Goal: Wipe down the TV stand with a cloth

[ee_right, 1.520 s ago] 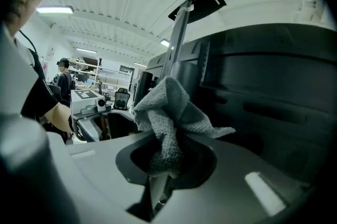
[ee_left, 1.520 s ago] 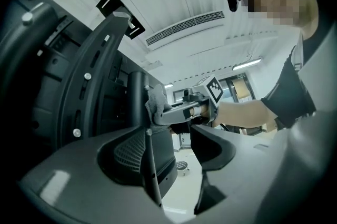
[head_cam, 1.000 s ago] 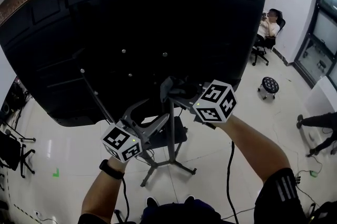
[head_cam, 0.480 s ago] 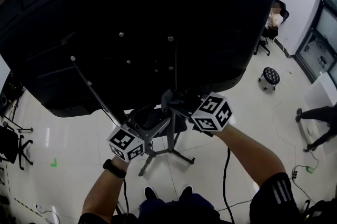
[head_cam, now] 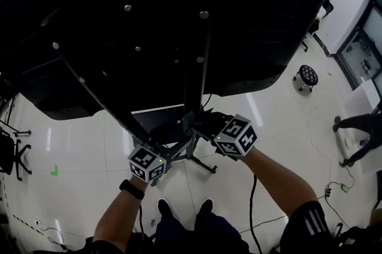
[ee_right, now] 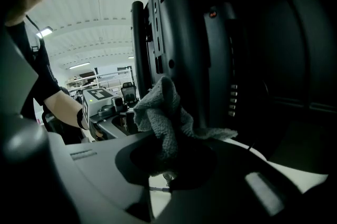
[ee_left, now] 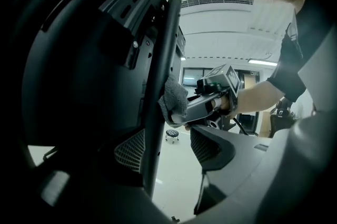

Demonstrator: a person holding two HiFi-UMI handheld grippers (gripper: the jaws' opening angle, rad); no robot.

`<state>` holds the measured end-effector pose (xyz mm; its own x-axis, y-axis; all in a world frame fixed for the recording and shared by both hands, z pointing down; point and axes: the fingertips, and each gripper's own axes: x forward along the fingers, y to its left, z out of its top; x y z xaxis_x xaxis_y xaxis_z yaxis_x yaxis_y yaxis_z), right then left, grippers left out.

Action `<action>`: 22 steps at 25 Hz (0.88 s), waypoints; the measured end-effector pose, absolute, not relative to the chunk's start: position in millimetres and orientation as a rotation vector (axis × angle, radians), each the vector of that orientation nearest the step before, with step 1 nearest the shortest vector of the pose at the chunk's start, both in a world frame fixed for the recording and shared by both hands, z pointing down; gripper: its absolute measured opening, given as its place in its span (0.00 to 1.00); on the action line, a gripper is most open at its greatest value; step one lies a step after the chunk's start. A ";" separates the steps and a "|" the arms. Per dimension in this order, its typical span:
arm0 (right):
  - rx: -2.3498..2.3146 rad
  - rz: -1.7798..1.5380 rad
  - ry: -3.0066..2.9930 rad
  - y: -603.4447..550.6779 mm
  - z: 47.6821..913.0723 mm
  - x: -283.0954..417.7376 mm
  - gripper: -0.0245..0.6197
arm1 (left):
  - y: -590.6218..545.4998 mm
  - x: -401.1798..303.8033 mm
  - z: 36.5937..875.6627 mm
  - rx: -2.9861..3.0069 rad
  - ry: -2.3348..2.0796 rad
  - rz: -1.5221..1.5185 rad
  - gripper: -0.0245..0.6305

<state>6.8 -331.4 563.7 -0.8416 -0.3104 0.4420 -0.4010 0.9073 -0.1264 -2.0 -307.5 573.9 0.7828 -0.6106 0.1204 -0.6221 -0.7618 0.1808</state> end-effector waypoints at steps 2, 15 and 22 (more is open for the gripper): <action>0.524 0.330 -2.633 -332.1 586.7 7.8 0.09 | -307.6 -1.3 597.0 2.738 -0.960 0.109 0.48; 0.508 0.505 -2.501 -330.5 746.8 6.6 0.09 | -298.5 -3.3 745.7 2.571 -0.938 0.220 0.48; 0.548 0.570 -2.395 -335.8 842.0 9.6 0.09 | -298.5 -2.3 836.2 2.497 -0.897 0.329 0.48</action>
<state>9.6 -335.8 842.0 -0.7283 -0.2432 0.6406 -0.5058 0.8216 -0.2631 -2.3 -298.5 836.2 0.7582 -0.5375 0.3690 -0.6486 -0.6795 0.3430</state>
